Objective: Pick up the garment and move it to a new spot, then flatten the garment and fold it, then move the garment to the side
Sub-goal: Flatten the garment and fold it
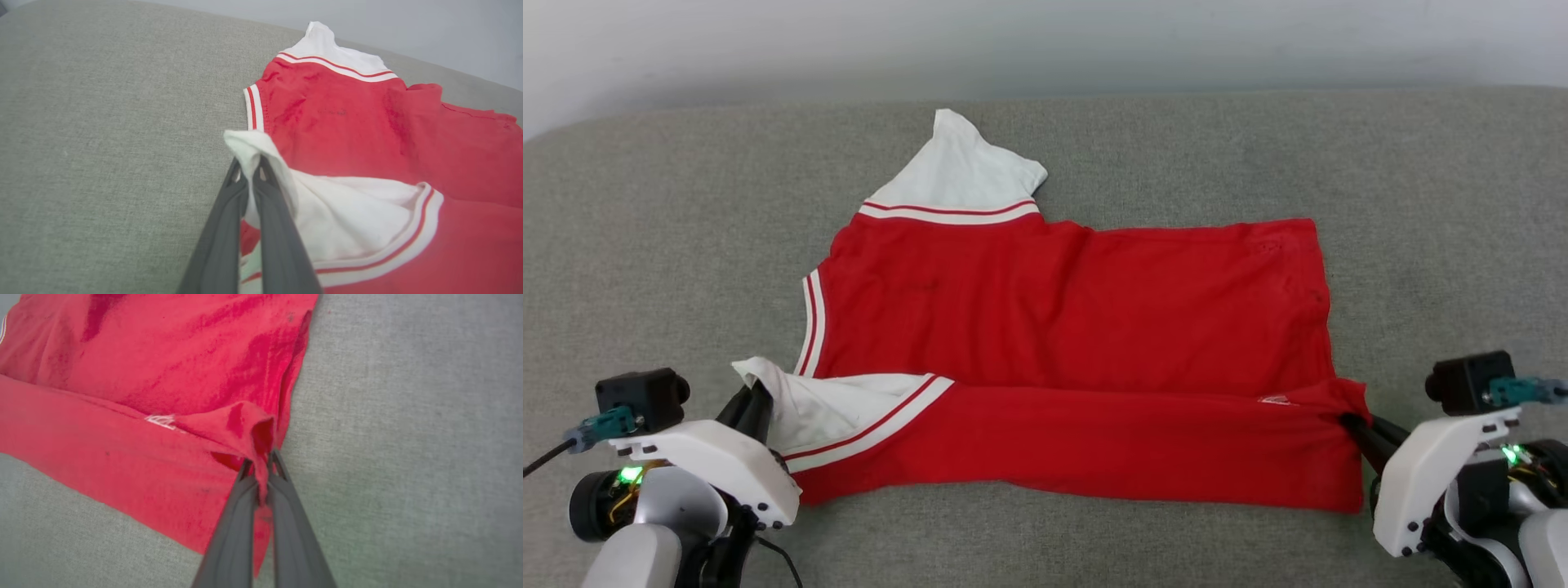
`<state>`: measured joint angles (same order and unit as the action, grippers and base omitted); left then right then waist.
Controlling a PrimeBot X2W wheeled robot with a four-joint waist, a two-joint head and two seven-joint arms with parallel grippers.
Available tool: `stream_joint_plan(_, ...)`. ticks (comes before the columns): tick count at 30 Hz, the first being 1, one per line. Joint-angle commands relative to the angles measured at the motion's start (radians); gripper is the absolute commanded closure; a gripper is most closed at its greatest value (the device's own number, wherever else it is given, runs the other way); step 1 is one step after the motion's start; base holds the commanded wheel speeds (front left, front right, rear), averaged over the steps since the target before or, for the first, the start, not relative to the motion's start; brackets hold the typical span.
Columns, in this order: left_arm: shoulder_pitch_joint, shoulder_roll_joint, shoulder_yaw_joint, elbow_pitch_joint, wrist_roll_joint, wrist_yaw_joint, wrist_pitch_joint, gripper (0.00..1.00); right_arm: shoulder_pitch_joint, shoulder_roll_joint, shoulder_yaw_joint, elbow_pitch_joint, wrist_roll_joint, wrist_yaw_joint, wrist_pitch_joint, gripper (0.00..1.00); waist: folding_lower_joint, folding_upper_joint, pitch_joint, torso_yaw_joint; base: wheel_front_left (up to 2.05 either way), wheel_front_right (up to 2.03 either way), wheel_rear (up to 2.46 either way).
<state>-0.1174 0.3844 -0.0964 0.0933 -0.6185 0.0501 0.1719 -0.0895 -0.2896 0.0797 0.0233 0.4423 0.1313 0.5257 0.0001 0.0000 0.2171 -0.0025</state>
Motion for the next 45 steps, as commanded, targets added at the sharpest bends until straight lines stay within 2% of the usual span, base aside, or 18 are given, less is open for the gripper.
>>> stream_joint_plan(1, -0.033, -0.003, -0.009, 0.035, -0.005, -0.014, 0.006, 1.0, -0.046, -0.013, 0.024, 0.036, 0.007, -0.001, -0.017, 1.0, -0.0001, 0.0, 0.035, -0.003, 0.0, 0.0, 0.0)
stream_joint_plan(6, -0.094, -0.009, -0.028, 0.132, -0.025, -0.05, 0.022, 1.0, -0.133, -0.031, 0.093, 0.134, 0.018, -0.001, -0.072, 1.0, -0.0001, 0.0, 0.075, -0.007, 0.0, 0.0, 0.0)
stream_joint_plan(8, -0.112, -0.015, -0.039, 0.173, -0.038, -0.069, 0.037, 0.56, -0.154, -0.035, 0.116, 0.179, 0.03, -0.001, -0.098, 1.0, -0.0001, 0.0, 0.084, -0.006, 0.0, 0.0, 0.0)
stream_joint_plan(9, -0.118, -0.018, -0.043, 0.191, -0.044, -0.077, 0.043, 0.2, -0.16, -0.036, 0.127, 0.201, 0.036, -0.001, -0.115, 0.77, -0.0001, 0.0, 0.086, -0.006, 0.0, 0.0, 0.0)
stream_joint_plan(10, -0.125, -0.019, -0.044, 0.209, -0.048, -0.084, 0.044, 0.0, -0.164, -0.038, 0.136, 0.222, 0.04, -0.001, -0.132, 0.38, -0.0001, 0.0, 0.088, -0.005, 0.0, 0.0, 0.0)
stream_joint_plan(11, -0.129, -0.023, -0.046, 0.226, -0.057, -0.089, 0.044, 0.0, -0.166, -0.041, 0.147, 0.242, 0.044, -0.001, -0.147, 0.0, -0.0001, 0.0, 0.089, -0.004, 0.0, 0.0, 0.0)
stream_joint_plan(19, -0.121, -0.004, -0.04, 0.3, -0.092, -0.121, 0.057, 0.0, -0.137, -0.061, 0.184, 0.316, 0.075, -0.002, -0.322, 0.0, -0.0001, 0.0, 0.039, 0.003, 0.0, 0.0, 0.0)
stream_joint_plan(25, -0.106, 0.054, -0.04, 0.274, -0.123, -0.145, 0.126, 0.0, -0.087, -0.042, 0.142, 0.284, 0.04, -0.001, -0.506, 0.0, -0.0001, 0.0, -0.027, 0.0, 0.0, 0.0, 0.0)
stream_joint_plan(31, -0.081, 0.12, -0.029, 0.228, -0.156, -0.151, 0.221, 0.0, -0.027, -0.005, 0.078, 0.217, -0.026, -0.001, -0.633, 0.0, -0.0001, 0.0, -0.074, -0.011, 0.0, 0.0, 0.0)
stream_joint_plan(35, -0.067, 0.178, -0.032, 0.184, -0.174, -0.151, 0.319, 0.0, 0.024, 0.037, 0.019, 0.144, -0.079, -0.001, -0.672, 0.0, -0.0001, 0.0, -0.101, -0.021, 0.0, 0.0, 0.0)
stream_joint_plan(39, -0.044, 0.229, -0.043, 0.135, -0.2, -0.136, 0.446, 0.0, 0.076, 0.082, -0.023, 0.058, -0.121, -0.001, -0.665, 0.0, -0.0001, 0.0, -0.117, -0.035, 0.0, 0.0, 0.0)
stream_joint_plan(45, -0.017, 0.279, -0.052, 0.063, -0.231, -0.083, 0.6, 0.0, 0.126, 0.133, -0.052, -0.064, -0.157, -0.001, -0.622, 0.0, -0.0001, 0.0, -0.096, -0.067, 0.0, 0.0, 0.0)
